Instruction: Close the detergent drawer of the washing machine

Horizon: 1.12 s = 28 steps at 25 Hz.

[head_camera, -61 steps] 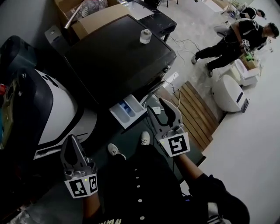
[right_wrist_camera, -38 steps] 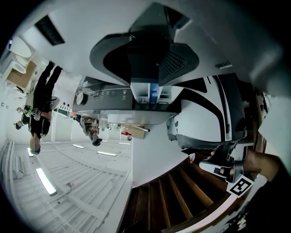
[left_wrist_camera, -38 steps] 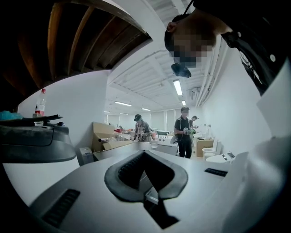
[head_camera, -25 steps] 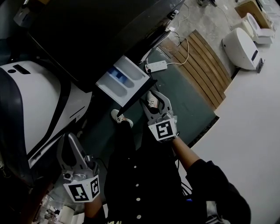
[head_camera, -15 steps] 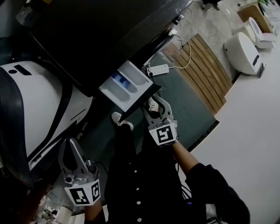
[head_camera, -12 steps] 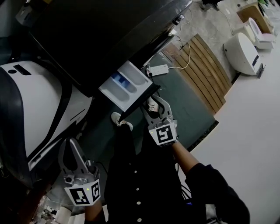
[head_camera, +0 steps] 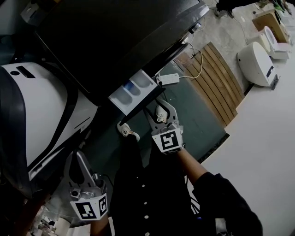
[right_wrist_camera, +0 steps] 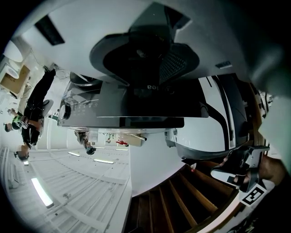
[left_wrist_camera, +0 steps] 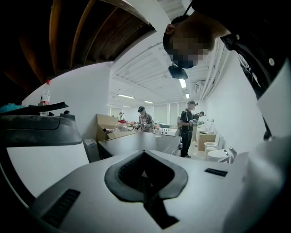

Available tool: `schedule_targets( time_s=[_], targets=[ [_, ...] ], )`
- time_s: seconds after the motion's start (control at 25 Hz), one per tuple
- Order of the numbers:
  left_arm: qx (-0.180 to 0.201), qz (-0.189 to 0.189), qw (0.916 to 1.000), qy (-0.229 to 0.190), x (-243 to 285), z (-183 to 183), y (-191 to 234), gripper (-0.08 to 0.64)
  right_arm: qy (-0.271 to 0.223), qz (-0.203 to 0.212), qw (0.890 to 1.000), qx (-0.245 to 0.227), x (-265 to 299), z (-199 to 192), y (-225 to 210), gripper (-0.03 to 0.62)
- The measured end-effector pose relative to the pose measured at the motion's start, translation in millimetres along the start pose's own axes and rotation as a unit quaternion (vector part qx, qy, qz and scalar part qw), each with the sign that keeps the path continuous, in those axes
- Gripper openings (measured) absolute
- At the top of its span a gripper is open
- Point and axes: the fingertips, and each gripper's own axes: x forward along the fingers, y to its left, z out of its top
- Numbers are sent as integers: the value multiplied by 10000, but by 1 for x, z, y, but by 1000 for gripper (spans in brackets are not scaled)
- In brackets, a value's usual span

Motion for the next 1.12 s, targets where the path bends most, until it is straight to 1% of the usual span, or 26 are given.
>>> schedule_targets(
  time_s=[0.08, 0.24, 0.72, 0.88, 1.04, 1.12],
  targets=[
    [-29, 38, 10000, 5, 0, -2, 2, 5, -49, -11, 9999, 92, 6, 5, -1, 195],
    [-51, 149, 9999, 48, -4, -4, 9, 3, 24, -19, 10000, -56, 17, 9, 0, 195],
    [-100, 429, 9990, 118, -12, -9, 23, 5, -92, -31, 9999, -41, 47, 27, 1, 193],
    [-109, 475, 9987, 142, -13, -11, 26, 4, 8, -86, 9999, -72, 57, 33, 0, 190],
    [-120, 514, 9985, 155, -14, -11, 30, 5, -114, -60, 9999, 76, 68, 45, 3, 184],
    [-126, 535, 9984, 153, -15, -11, 32, 5, -153, -61, 9999, 35, 72, 48, 3, 184]
  ],
)
